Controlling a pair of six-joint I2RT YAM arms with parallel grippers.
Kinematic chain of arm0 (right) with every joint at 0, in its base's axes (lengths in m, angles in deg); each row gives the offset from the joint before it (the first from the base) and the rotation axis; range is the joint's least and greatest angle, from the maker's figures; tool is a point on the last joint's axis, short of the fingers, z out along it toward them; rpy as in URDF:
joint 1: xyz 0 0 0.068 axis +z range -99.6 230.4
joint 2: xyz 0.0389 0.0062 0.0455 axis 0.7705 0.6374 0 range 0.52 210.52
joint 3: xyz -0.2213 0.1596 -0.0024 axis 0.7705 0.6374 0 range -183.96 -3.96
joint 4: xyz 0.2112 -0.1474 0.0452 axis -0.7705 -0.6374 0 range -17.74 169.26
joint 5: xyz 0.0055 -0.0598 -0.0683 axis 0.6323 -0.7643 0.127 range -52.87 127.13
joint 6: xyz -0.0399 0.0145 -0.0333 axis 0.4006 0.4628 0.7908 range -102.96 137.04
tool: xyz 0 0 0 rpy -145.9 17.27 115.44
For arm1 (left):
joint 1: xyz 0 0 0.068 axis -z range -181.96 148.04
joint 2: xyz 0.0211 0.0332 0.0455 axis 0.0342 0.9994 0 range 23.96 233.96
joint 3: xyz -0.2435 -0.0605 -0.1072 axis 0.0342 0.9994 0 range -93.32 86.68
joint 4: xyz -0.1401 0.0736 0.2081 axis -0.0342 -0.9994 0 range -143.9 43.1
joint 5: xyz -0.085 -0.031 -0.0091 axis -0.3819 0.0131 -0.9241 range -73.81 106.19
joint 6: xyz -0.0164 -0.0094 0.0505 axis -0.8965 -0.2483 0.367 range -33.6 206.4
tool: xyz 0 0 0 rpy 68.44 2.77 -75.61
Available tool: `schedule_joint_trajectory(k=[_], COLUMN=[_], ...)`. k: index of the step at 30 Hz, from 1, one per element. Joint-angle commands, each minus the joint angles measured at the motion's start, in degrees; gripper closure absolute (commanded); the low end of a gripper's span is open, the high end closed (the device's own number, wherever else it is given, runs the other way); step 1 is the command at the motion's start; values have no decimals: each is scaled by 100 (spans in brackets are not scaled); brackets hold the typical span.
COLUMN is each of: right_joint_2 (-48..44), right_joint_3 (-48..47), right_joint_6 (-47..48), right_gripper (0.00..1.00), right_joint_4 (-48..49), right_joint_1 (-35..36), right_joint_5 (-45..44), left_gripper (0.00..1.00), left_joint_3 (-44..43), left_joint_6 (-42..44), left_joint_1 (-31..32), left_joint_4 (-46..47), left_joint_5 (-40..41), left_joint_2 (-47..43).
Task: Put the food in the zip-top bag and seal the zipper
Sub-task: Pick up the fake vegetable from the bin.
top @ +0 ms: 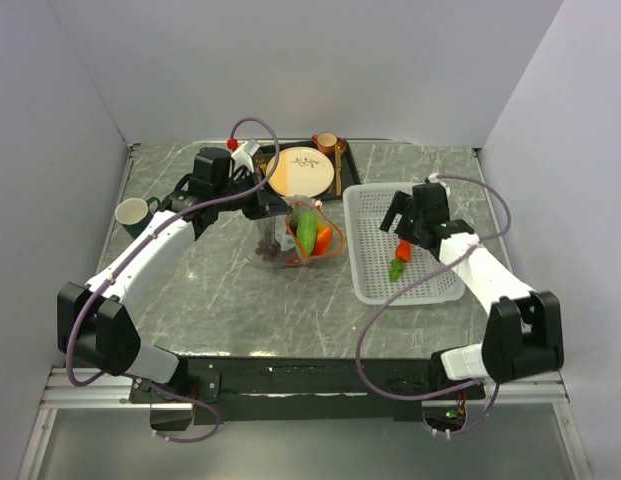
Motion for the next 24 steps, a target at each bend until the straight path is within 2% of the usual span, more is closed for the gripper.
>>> schedule_joint_trajectory(k=[1, 3, 6, 8, 12, 16, 21, 24], right_joint_2=[-1146, -1405, -985, -370, 114, 465, 844, 1046], right_joint_3=[612, 1122, 530, 247, 184, 140, 236, 211], right_joint_6=[257, 197, 416, 364, 276, 170, 3, 38], right_gripper=[0, 0, 0, 0, 0, 10, 16, 25], right_joint_4=[1513, 2126, 1139, 408, 204, 222, 388, 441], right_joint_1=[27, 27, 18, 9, 0, -61, -280, -360], right_joint_5=[586, 894, 485, 124, -221, -125, 130, 253], left_gripper=[99, 99, 99, 99, 99, 99, 99, 99], left_joint_3=[-147, -156, -226, -182, -182, -164, -217, -226], left_joint_6=[-3, -12, 58, 50, 85, 94, 120, 146], left_joint_1=[35, 35, 35, 35, 35, 35, 35, 35], left_joint_4=[347, 365, 268, 294, 233, 224, 154, 119], left_joint_5=[-170, -205, -179, -170, -170, -91, -117, -91], left_joint_2=[-87, -61, -43, -78, -87, -157, -105, -114])
